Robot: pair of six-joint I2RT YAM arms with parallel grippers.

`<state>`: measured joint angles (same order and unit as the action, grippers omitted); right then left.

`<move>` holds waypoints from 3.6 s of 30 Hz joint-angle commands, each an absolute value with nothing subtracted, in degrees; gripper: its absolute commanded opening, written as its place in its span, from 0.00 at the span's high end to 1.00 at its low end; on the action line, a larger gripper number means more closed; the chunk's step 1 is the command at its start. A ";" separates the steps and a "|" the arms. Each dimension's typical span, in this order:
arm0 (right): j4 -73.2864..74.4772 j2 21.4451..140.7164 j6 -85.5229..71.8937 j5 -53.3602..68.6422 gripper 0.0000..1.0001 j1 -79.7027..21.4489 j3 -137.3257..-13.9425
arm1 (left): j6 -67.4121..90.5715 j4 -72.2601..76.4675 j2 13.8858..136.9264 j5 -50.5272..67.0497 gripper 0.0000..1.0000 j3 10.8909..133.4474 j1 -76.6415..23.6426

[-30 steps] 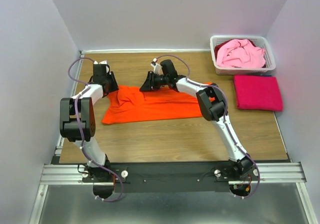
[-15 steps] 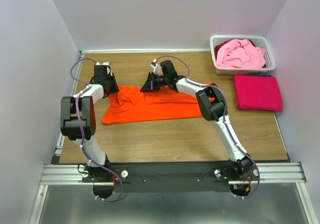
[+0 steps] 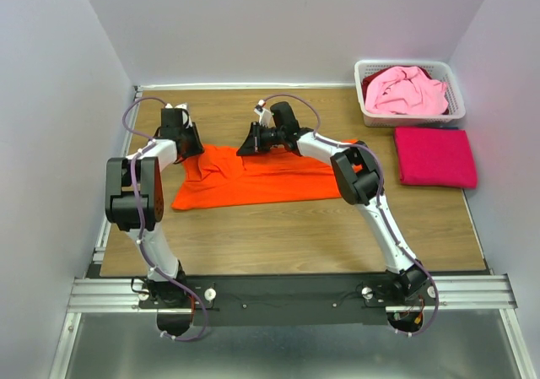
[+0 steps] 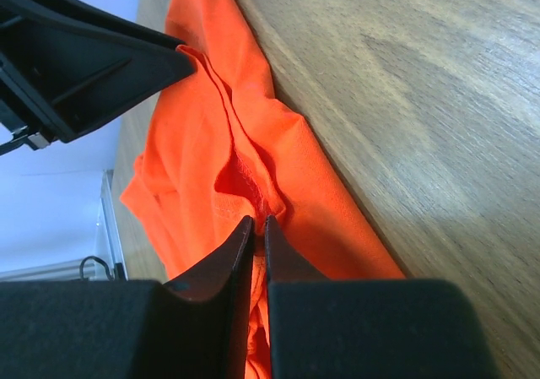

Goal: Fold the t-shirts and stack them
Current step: Fold the tshirt

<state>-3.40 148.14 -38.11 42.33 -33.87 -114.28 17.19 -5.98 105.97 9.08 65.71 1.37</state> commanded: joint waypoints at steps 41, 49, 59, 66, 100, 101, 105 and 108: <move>-4.83 136.67 -26.81 35.15 0.99 -34.72 -103.27 | 5.19 7.64 101.87 17.75 0.91 62.32 1.23; -4.83 135.70 -25.40 35.42 0.99 -34.63 -101.87 | 3.87 10.19 103.18 24.42 0.90 63.63 1.14; -4.66 133.95 -24.17 34.72 0.99 -34.63 -100.46 | 2.11 10.46 105.21 26.81 0.89 64.52 1.23; -4.66 132.63 -22.50 35.33 0.99 -34.72 -99.06 | 0.35 10.55 103.36 26.54 0.89 61.70 1.23; -4.13 130.08 -16.70 44.73 0.91 -36.04 -94.92 | -0.18 8.09 92.72 24.61 0.89 51.77 1.58; -4.13 130.17 -16.61 44.82 0.91 -36.12 -94.92 | 0.09 7.82 92.72 24.61 0.89 51.85 1.58; -4.04 130.34 -16.70 45.52 0.90 -36.47 -94.75 | 2.19 6.68 93.16 25.93 0.89 51.16 1.58; -3.87 130.60 -16.70 45.97 0.90 -36.74 -94.83 | 2.72 5.54 92.55 26.46 0.89 50.10 1.58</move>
<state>-4.54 132.53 -17.87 43.55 -35.70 -95.68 1.41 7.66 94.17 25.15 51.59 1.41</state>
